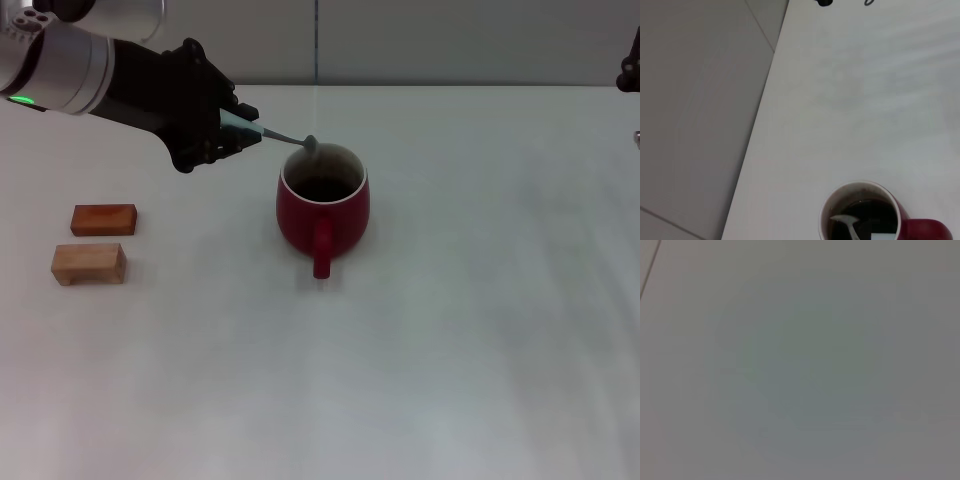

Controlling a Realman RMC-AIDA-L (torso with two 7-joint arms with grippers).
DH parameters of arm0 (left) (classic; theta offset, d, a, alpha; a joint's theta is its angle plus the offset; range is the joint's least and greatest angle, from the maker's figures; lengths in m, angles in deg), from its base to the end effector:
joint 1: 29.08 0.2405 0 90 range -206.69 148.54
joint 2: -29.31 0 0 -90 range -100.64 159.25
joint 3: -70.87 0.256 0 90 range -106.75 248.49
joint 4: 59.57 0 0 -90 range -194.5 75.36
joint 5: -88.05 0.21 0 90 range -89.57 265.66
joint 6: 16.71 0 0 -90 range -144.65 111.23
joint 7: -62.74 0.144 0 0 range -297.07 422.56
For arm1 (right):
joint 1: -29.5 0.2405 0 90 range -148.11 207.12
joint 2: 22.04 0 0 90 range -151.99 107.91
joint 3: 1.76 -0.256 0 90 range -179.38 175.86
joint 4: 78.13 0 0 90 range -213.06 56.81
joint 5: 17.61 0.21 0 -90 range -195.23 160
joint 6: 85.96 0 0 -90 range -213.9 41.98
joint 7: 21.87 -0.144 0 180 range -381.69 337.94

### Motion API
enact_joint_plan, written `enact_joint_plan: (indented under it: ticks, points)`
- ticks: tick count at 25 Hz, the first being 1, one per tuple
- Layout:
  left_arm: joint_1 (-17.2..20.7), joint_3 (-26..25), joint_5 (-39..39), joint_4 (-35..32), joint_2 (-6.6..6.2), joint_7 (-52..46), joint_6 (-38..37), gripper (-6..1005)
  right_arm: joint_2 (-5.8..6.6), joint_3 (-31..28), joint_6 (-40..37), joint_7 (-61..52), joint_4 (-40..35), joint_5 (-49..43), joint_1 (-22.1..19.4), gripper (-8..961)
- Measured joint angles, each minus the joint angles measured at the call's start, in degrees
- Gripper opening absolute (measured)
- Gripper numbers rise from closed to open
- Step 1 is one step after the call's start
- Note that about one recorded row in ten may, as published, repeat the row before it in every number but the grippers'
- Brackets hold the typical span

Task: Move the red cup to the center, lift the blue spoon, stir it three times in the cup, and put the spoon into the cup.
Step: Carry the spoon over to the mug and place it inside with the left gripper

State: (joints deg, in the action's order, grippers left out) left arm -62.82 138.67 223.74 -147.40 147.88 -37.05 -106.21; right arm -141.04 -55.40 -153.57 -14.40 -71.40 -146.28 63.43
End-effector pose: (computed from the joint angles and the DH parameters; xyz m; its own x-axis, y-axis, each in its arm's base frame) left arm -0.1344 0.3662 0.0520 0.9768 -0.1143 -0.1811 -0.1736 -0.9176 -0.3575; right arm 0.2907 0.3801 0.0079 0.8476 0.1965 -0.4930 -0.4895 -0.0695 -0.8693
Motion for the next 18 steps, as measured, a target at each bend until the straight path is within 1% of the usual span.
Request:
enact_joint_plan:
  ticks: [8,11,18]
  points:
    - [-0.31,2.28,2.58,0.57,-0.02,-0.03,1.04,171,0.00,0.04,-0.15,0.00,0.13,-0.01,0.00,5]
    - [-0.93,4.08,4.35,1.11,0.00,-0.19,1.63,171,0.00,0.04,-0.16,0.00,0.13,0.00,0.00,5]
    - [-2.02,5.82,5.74,1.46,0.07,-0.84,1.20,171,0.00,0.04,-0.16,0.00,0.13,0.00,-0.07,5]
